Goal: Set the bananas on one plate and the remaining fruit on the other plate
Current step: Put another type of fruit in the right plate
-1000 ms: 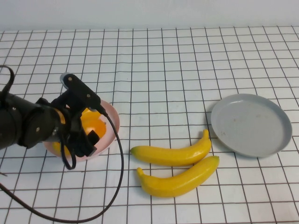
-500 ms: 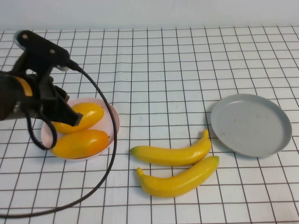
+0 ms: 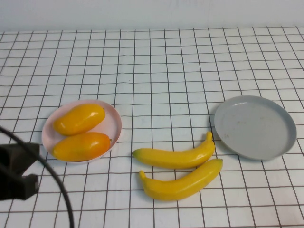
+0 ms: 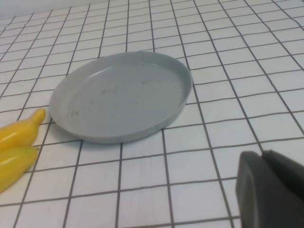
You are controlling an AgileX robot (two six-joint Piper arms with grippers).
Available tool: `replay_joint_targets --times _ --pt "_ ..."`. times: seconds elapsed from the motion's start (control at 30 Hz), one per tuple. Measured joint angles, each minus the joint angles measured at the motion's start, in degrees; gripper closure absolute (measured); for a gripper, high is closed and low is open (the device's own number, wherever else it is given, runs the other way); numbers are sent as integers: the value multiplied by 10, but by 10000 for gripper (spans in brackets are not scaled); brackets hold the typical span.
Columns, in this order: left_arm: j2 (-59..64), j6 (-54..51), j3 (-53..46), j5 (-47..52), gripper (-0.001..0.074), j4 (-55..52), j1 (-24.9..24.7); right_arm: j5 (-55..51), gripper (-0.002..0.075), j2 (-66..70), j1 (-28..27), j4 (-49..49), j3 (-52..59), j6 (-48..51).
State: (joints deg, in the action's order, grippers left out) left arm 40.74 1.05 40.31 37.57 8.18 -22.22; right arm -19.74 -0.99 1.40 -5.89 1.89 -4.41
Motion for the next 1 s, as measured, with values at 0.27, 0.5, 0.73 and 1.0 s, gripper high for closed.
replay_joint_targets --times 0.27,0.5,0.73,1.0 --pt "-116 22 -48 26 736 -29 0 0 742 0 0 0 0 0" --pt "-201 24 -186 -128 737 -45 0 0 742 0 0 0 0 0" --pt "-350 24 -312 -259 737 -106 15 0 742 0 0 0 0 0" --pt "-414 30 -354 -220 737 -112 142 0 742 0 0 -1 0 0"
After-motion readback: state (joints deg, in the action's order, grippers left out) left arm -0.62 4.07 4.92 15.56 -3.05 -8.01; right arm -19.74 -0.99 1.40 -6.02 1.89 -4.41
